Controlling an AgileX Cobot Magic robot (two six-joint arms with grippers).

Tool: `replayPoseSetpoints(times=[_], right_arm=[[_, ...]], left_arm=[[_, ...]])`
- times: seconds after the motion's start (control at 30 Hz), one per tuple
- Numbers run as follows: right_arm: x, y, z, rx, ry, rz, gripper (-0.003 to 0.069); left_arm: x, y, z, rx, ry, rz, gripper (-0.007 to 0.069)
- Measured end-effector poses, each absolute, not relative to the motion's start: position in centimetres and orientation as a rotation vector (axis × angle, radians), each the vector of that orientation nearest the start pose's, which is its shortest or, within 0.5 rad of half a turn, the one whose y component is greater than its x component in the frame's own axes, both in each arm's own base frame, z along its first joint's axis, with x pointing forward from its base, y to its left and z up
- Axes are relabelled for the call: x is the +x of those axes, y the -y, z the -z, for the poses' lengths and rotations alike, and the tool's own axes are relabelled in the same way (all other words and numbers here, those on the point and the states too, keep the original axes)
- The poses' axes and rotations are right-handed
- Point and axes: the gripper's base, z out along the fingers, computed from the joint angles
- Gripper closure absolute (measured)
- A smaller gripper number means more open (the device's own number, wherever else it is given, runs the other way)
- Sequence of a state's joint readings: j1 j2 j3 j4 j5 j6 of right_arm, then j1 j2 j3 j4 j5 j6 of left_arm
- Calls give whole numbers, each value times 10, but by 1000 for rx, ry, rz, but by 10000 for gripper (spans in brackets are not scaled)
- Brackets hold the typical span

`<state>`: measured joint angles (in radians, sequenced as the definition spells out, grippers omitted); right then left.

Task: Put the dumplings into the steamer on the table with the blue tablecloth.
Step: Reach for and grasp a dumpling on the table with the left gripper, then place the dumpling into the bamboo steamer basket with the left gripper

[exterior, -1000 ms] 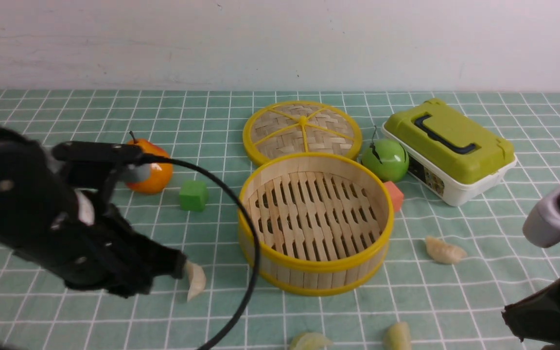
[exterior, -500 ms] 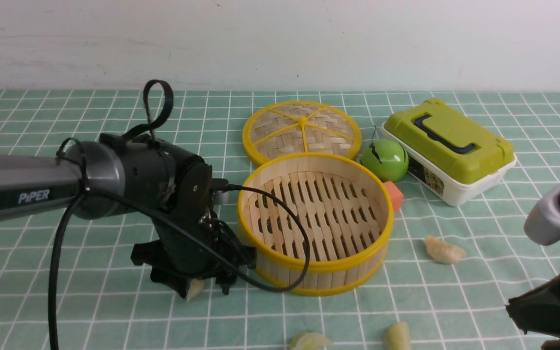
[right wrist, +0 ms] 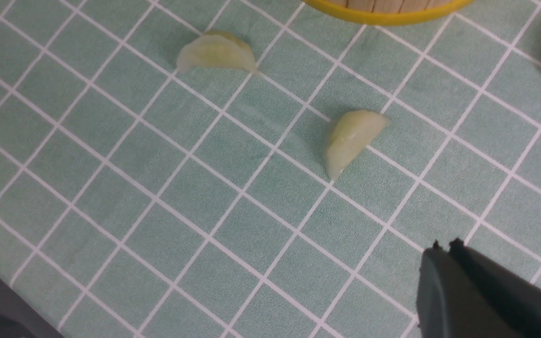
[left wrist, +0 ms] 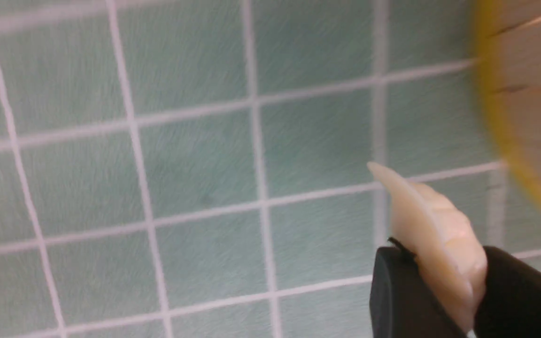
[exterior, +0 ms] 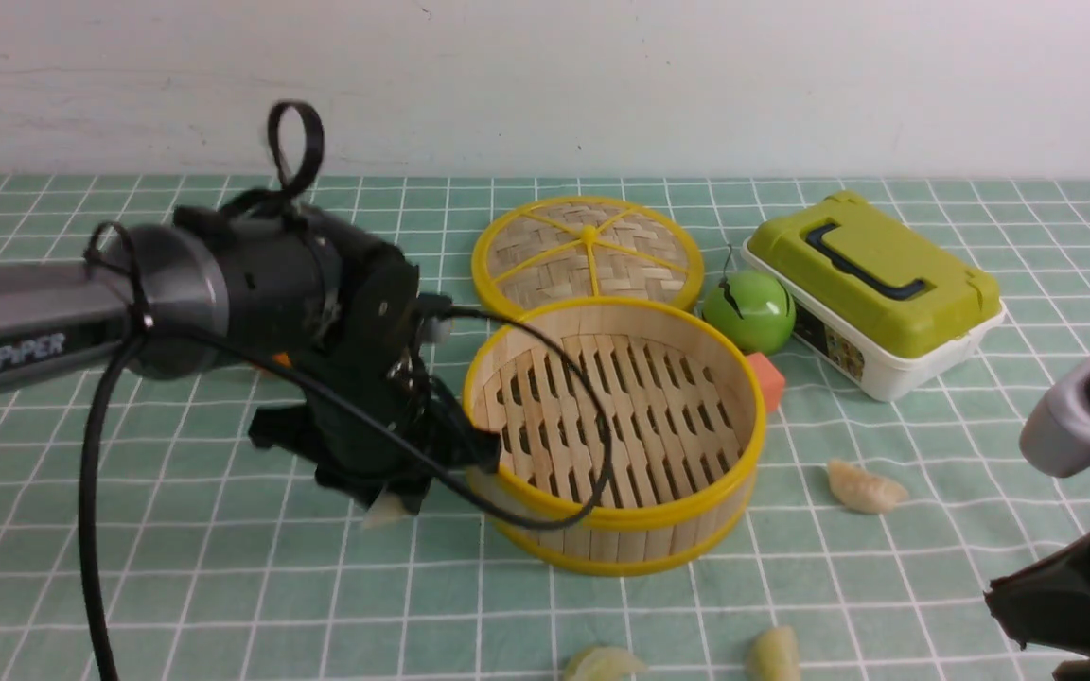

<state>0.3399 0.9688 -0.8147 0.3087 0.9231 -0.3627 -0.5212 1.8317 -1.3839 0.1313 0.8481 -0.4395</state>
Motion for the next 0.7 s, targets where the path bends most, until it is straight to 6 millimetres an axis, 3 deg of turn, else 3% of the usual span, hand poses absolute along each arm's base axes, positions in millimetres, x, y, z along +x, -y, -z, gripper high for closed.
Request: replayPoseSetpoints(times=[0.13,0.17,0.2,0.27,0.33,0.5,0.7], right_arm=[[156,-79,-310,-719,-2441,-385,652],[156,-79,-310,-719,-2441,-385,652],[155,-78,-309,-703,-2458,-393,650],[151,-77,-310,-693,-2477,-404,648],[146,-76,-312,-698,-2485,-407,646],[120,-66,-325,-726,-2439,-384,639],[96,-53,-336,-697,-2374,-325,636]], left_arm=[[336,225,-302,335,-2537,254,443],[337,226,-304,333,-2529,260,443],[338,243,-316,358,-2486,317,443],[345,262,-319,366,-2470,372,443],[356,275,-309,364,-2488,395,443],[394,308,-259,349,-2550,416,443],[415,324,-214,340,-2606,388,443]])
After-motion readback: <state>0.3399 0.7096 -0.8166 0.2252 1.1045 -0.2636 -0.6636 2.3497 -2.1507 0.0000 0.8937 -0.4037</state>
